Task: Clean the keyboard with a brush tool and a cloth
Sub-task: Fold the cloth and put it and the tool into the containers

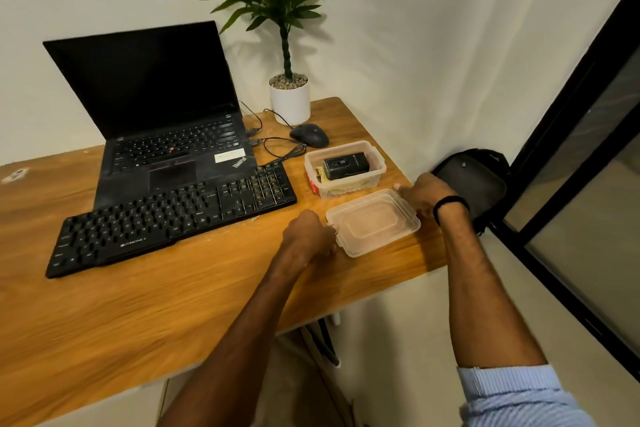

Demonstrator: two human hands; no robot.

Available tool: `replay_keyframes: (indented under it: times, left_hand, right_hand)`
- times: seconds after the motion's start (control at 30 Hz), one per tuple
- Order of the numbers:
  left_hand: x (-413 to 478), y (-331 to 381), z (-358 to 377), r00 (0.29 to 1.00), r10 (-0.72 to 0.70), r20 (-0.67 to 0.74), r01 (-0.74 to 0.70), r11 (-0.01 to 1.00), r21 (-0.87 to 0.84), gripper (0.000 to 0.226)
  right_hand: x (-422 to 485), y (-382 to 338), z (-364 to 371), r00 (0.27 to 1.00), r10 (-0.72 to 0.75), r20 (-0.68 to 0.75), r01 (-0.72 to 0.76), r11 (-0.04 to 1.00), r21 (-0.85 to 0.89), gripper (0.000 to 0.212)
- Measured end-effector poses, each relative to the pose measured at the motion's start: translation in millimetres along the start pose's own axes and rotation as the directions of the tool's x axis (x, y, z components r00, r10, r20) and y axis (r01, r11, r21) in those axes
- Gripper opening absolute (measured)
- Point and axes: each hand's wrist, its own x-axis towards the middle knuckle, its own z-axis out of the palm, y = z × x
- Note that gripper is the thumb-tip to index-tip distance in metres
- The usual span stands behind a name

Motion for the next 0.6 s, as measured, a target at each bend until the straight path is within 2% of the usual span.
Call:
replay_keyframes:
  times: [0.1, 0.17, 0.3, 0.37, 0.43, 0.47, 0.53, 0.6]
  left_hand:
    - [-10.8, 2.3, -2.8, 0.997, 0.029, -0.071, -0.033, 0.998, -0.05, 0.028]
    - [-21.7, 6.0, -11.7, 0.984, 0.095, -0.152, -0.116, 0.984, -0.134, 0.024]
    - [-45.7, 25.9, -39.9, 0.925, 0.197, -0.325, -0.323, 0.859, -0.398, 0.023]
    - [-45.6, 35.5, -53.0, 0.883, 0.206, -0.422, -0.393, 0.816, -0.423, 0.029]
    - [-39.5, 42.5, -61.7, 0.84, 0.211, -0.5, -0.434, 0.814, -0.386, 0.031]
    - [-33.1, 44.9, -64.1, 0.825, 0.208, -0.526, -0.446, 0.812, -0.378, 0.03]
    - [-19.0, 49.1, -66.3, 0.817, 0.207, -0.539, -0.437, 0.831, -0.344, 0.028]
    - [-1.3, 49.9, -63.8, 0.84, 0.208, -0.501, -0.396, 0.867, -0.303, 0.033]
  right_hand:
    - [-3.4, 4.2, -6.8, 0.999, 0.032, 0.033, -0.037, 0.985, 0.168, 0.051]
    - [-13.0, 3.0, -17.1, 0.999, -0.006, 0.035, -0.005, 0.945, 0.326, 0.058]
    - [-30.7, -12.3, -39.0, 0.99, -0.121, -0.072, 0.135, 0.686, 0.715, 0.064]
    - [-32.3, -22.2, -45.9, 0.978, -0.151, -0.146, 0.205, 0.542, 0.815, 0.065]
    - [-27.4, -31.9, -46.4, 0.967, -0.163, -0.198, 0.253, 0.472, 0.845, 0.061]
    - [-21.1, -36.0, -42.5, 0.963, -0.156, -0.22, 0.268, 0.461, 0.846, 0.056]
    - [-5.0, -44.2, -30.5, 0.948, -0.131, -0.289, 0.315, 0.504, 0.804, 0.037]
    - [11.6, -52.9, -17.4, 0.934, -0.085, -0.347, 0.316, 0.651, 0.691, 0.019]
